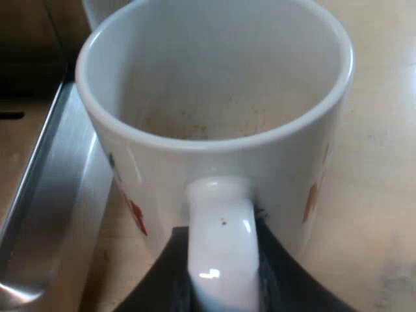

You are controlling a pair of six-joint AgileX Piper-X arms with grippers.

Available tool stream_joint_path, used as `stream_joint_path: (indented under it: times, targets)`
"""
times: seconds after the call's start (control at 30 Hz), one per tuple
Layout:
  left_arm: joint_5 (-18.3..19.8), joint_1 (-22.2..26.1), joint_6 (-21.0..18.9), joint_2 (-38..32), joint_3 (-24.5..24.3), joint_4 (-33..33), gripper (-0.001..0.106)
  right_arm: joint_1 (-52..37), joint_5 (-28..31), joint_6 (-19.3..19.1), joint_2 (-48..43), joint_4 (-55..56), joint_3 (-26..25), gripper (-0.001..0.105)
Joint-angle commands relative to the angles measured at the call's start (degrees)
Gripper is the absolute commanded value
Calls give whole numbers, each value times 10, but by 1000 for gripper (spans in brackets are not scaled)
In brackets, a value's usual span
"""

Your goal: Place mug into machine

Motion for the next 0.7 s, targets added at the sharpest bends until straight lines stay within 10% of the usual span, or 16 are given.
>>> stream_joint_path:
  times: [0.03,0.7]
  targets:
    - [3,-2,-5,-35,-4,-3,77,-1,7,-29,-72,46,-7,0]
    - [-3,-2,-5,-195,-4,131,77,-1,-77,-36,-443,361,-7,0]
